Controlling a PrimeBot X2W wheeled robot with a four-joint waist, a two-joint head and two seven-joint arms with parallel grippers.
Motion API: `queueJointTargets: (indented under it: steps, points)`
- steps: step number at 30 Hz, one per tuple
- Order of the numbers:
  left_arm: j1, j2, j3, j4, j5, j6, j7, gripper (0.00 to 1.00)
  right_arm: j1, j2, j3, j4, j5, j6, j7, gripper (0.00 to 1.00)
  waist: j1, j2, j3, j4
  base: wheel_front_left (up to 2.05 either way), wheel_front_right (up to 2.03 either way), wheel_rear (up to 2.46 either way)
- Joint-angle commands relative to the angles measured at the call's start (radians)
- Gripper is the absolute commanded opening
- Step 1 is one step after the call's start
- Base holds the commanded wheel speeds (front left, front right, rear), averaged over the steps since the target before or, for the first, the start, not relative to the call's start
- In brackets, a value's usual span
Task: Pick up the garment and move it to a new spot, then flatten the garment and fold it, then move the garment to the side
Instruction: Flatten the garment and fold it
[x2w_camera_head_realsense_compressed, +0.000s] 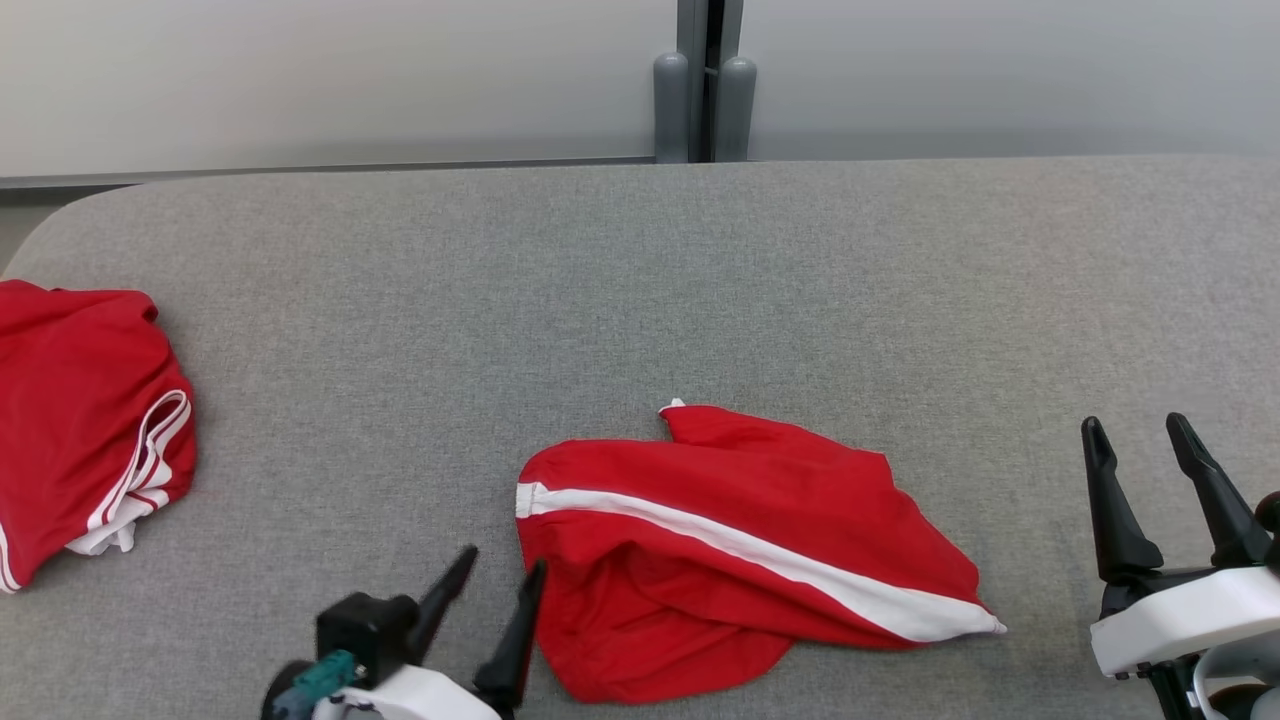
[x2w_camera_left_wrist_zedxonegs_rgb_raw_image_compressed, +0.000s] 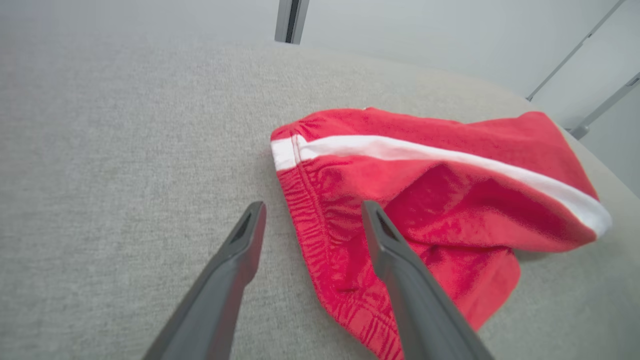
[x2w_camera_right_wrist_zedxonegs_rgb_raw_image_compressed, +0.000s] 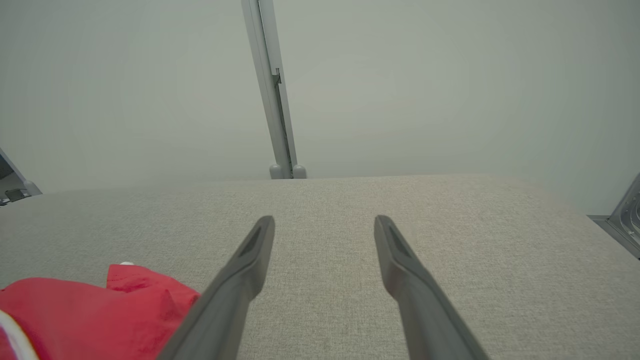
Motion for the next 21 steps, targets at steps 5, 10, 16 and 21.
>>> queueJointTargets:
  steps: [5,10,16,21]
  points:
    - [-0.047,0.025,0.073,-0.048,0.035,0.049,-0.09,1.0,0.012,-0.006,-0.011,-0.016,-0.011,0.0,0.008,1.0,0.0,0.0,-0.02,0.0,0.0,0.0,0.0]
    - [-0.1,0.034,0.144,-0.061,0.061,0.093,-0.137,1.0,0.018,-0.003,-0.021,-0.024,-0.019,0.0,0.016,1.0,0.0,0.0,-0.033,0.003,0.0,0.0,0.0]
    - [-0.143,0.049,0.193,-0.034,0.081,0.092,-0.163,1.0,0.023,0.001,-0.028,-0.03,-0.022,0.0,0.024,1.0,0.0,0.0,-0.046,0.003,0.0,0.0,0.0]
    - [-0.152,0.059,0.192,0.013,0.089,0.073,-0.169,1.0,0.031,0.005,-0.023,-0.039,-0.024,0.0,0.032,1.0,0.0,0.0,-0.055,-0.001,0.0,0.0,0.0]
